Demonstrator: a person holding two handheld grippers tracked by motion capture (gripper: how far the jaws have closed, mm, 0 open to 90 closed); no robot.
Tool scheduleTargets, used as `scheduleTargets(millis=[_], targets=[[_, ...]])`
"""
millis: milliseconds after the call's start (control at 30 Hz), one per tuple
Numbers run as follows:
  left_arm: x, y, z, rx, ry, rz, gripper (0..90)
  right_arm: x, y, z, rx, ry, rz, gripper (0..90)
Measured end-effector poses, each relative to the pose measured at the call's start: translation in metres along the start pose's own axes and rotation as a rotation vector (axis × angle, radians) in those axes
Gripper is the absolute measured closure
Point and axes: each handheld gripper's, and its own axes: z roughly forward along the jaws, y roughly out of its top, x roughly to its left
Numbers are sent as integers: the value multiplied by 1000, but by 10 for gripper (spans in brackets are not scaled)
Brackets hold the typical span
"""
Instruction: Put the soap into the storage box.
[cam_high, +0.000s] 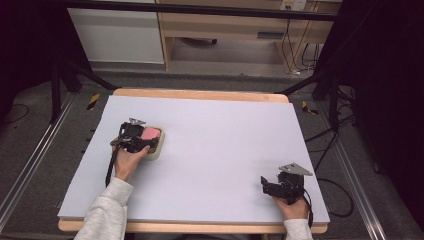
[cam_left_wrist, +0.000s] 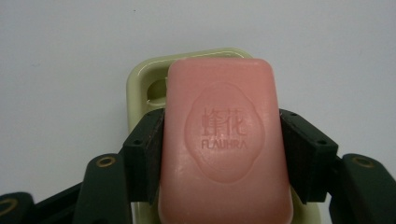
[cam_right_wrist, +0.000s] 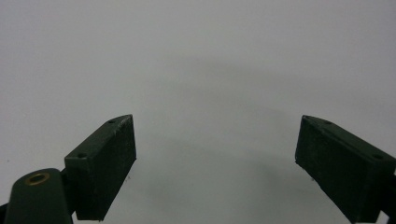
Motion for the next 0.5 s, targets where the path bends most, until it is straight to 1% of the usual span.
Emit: scheduleTargets(millis=[500], targets=[[0, -3, 5, 17, 11, 6, 372, 0, 0, 0, 1, 1, -3, 126]])
